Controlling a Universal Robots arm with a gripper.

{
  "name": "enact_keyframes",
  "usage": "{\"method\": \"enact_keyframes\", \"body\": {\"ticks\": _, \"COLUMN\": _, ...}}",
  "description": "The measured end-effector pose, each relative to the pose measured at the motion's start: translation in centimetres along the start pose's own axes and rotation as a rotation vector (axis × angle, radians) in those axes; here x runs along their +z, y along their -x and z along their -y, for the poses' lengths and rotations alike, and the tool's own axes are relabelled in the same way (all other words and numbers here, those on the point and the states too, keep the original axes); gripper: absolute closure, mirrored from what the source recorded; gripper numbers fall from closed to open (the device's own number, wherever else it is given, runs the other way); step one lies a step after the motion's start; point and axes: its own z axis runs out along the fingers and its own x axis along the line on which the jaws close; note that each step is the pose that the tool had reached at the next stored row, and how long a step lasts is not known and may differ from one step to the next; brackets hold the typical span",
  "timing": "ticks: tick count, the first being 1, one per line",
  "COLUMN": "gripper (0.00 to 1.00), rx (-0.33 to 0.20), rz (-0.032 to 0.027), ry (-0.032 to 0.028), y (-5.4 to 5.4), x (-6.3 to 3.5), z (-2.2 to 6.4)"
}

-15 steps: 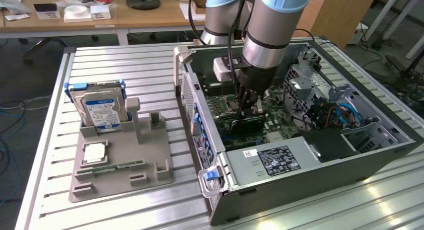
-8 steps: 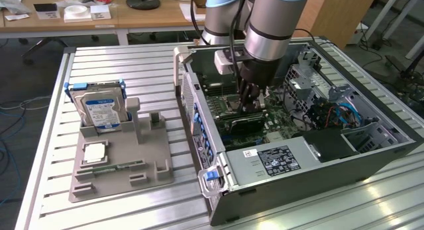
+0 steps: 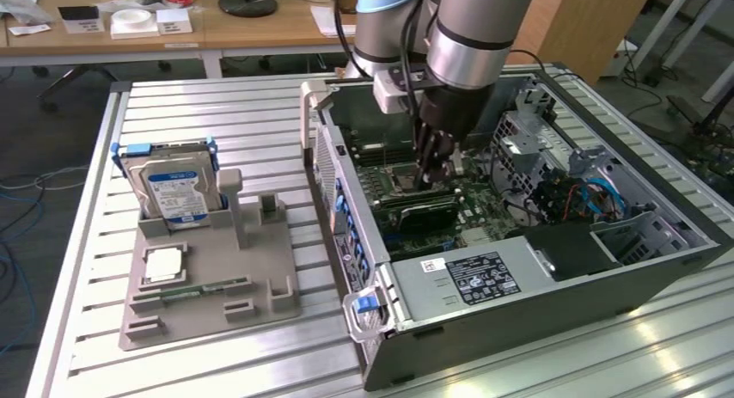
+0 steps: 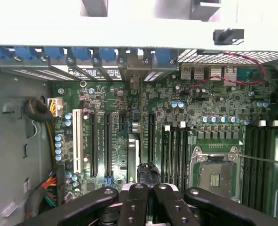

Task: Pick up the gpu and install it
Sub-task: 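Press down on the gpu until it lock into place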

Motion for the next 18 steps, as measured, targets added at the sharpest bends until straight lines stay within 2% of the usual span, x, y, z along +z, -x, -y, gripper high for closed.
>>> {"method": "enact_keyframes", "body": {"ticks": 10, "gripper": 0.89, "rx": 0.000, "rz": 0.0000, "ry": 0.0001, "y": 0.1, "x": -2.15, "z": 0.01}}
{"method": "enact_keyframes", "body": {"ticks": 18, "gripper": 0.89, "rx": 0.000, "rz": 0.0000, "ry": 0.0000, "y": 0.1, "x": -2.27, "z": 0.01}}
